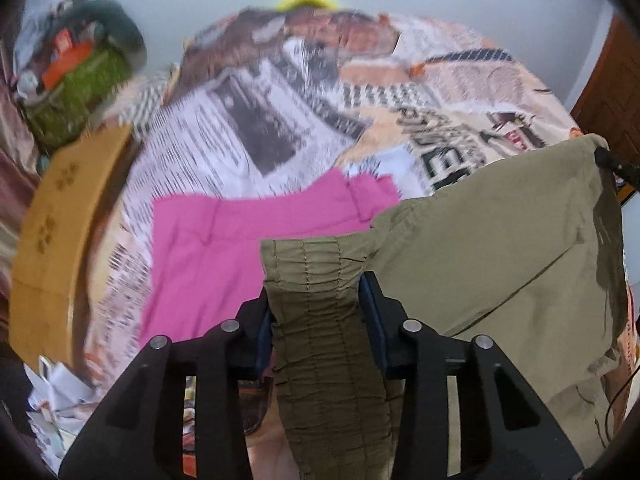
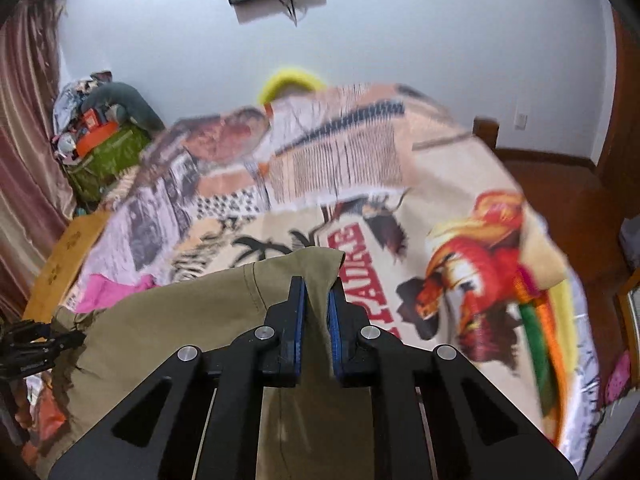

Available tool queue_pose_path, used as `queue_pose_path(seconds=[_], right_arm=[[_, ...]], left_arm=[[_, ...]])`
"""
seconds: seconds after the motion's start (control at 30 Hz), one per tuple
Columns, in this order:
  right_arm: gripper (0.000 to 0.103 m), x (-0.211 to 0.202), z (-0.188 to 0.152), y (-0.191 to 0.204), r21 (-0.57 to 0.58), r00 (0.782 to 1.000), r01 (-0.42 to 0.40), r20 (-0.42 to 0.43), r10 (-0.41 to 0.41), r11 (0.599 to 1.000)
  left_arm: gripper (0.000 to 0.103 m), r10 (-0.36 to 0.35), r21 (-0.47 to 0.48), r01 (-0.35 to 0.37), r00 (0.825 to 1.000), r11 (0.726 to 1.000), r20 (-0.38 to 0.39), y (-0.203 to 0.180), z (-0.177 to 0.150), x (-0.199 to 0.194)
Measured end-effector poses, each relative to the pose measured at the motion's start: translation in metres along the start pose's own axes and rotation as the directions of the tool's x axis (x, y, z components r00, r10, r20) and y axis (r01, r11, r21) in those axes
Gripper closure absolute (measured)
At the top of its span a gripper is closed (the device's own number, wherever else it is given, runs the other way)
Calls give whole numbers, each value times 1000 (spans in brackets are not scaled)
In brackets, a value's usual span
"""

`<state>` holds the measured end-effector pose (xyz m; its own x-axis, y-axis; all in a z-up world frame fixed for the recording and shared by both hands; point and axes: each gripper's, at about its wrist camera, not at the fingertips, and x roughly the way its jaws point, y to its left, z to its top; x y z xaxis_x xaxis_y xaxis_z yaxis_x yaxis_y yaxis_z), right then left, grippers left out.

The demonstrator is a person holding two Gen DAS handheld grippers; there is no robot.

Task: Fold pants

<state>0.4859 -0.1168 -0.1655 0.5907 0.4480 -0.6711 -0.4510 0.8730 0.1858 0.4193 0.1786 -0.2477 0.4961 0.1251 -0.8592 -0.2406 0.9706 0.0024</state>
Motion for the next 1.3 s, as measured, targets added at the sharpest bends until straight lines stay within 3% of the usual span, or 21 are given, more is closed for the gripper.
queue_pose_path(seconds=[0.13, 0.27, 0.5, 0.93, 1.3], right_arm=[[94, -41, 10, 7, -10, 997, -3, 75, 4, 1000], [94, -85, 15, 17, -33, 990, 2, 142, 2, 999], [94, -149, -5, 38, -96, 981, 22, 192, -3, 995], [98, -216, -83, 42, -47, 992, 10, 123, -4, 999], [99, -233, -170, 49, 25, 999, -36, 3, 36, 999]], left_arm=[[65, 11, 19, -13, 995, 1000, 94, -3, 3, -43], [66, -24, -3, 25, 989, 1000, 146, 2, 4, -77], [67, -41, 17, 38, 981, 999, 187, 3, -19, -125], [68, -99, 85, 85, 979, 993, 177, -2, -83, -168], [73, -106, 164, 88, 989, 983, 105, -2, -157, -171]])
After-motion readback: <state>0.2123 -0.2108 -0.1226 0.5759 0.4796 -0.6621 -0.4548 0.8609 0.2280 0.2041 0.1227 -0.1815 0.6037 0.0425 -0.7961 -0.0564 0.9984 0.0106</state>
